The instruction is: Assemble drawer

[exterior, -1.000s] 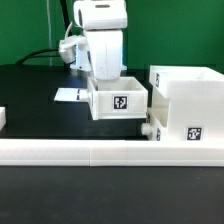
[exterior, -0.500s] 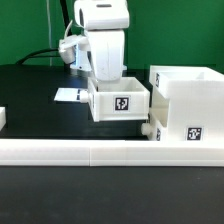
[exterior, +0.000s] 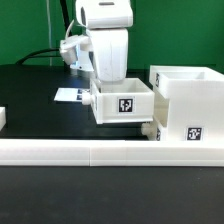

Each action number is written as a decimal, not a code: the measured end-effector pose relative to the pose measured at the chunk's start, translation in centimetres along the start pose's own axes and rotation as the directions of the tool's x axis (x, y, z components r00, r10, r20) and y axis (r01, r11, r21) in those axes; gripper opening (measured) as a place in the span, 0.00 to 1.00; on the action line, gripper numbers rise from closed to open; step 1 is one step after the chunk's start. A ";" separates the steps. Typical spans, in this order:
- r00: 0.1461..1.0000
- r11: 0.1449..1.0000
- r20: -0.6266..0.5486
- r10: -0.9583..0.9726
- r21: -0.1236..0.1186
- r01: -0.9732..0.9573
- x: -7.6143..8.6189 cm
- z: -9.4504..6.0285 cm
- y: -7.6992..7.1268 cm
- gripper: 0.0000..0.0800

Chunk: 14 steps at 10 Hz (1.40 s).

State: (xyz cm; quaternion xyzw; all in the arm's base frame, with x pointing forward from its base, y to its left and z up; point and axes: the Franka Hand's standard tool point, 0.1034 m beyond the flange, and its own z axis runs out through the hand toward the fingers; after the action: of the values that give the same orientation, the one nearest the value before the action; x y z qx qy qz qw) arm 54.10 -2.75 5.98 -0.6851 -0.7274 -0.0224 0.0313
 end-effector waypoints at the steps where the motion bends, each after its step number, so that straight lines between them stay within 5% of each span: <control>1: 1.000 1.000 0.000 0.001 0.001 -0.001 -0.1 0.0 0.0 0.06; 14: 0.997 0.997 -0.004 0.082 0.003 -0.082 1.9 0.3 0.4 0.06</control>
Offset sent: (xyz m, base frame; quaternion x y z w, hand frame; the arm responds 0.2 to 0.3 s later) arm 0.0053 0.0044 -0.0033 -0.0128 -0.0056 0.0263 0.9996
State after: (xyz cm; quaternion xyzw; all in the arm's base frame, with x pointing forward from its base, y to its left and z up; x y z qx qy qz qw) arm 54.41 -0.84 5.78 -0.7143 -0.6987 -0.0216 0.0347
